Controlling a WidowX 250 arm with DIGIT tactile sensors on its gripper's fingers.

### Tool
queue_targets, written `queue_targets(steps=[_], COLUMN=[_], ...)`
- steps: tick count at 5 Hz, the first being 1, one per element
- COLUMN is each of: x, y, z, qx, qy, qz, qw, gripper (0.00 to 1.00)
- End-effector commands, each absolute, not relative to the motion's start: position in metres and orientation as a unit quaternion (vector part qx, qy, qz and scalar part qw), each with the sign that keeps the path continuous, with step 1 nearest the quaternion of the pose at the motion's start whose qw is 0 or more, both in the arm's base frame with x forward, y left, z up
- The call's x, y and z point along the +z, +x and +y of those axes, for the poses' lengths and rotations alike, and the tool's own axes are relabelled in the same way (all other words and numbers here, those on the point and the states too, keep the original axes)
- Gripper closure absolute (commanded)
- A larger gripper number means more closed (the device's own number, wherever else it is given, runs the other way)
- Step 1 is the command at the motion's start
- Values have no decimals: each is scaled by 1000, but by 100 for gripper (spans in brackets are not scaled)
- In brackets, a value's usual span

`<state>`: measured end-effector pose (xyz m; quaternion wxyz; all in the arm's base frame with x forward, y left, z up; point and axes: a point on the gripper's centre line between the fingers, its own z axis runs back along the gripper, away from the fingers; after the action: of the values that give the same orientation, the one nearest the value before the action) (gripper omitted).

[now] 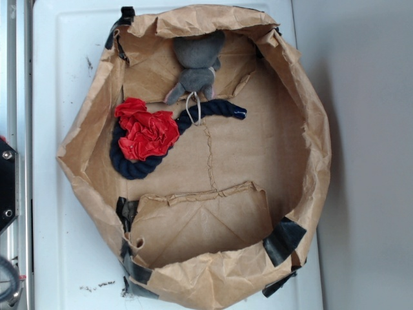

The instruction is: Grab the red paper.

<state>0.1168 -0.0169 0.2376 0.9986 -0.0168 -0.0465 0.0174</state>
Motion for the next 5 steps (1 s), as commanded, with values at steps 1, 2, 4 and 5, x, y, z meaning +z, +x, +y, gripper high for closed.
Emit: queue_targets(steps=[1,2,4,5], x=[238,236,259,259], y=[117,167,217,217], z=[-17,-8,5,5], qx=[17,15,-2,-2], qy=[-17,-1,-30,-30], qz=[-46,-51,-63,-63], qw=[999,999,998,998], gripper=[0,0,0,0])
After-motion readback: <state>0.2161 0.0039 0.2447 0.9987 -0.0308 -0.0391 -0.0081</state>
